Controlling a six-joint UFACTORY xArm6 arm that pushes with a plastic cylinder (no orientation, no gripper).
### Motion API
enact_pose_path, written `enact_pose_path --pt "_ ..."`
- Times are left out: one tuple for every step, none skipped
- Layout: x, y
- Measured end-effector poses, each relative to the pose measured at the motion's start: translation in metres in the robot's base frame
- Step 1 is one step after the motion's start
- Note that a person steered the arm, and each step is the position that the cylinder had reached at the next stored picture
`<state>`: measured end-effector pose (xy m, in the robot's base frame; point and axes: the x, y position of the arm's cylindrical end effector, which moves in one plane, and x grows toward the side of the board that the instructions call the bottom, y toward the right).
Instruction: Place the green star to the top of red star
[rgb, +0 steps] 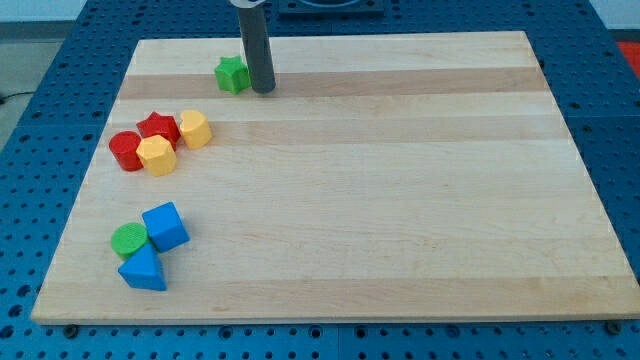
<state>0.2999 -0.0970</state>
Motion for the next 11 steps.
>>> enact_pose_path --pt "-0.009 0.0" --pt "-0.026 -0.01" --pt "-0.03 -0.039" --pt "-0.027 -0.056" --pt "-0.027 -0.056" --pt "-0.005 -0.054" --pt "0.017 -0.087" --pt "0.015 -0.1" --pt "0.041 -0.101" --pt "0.038 -0.135" --pt "0.016 -0.128"
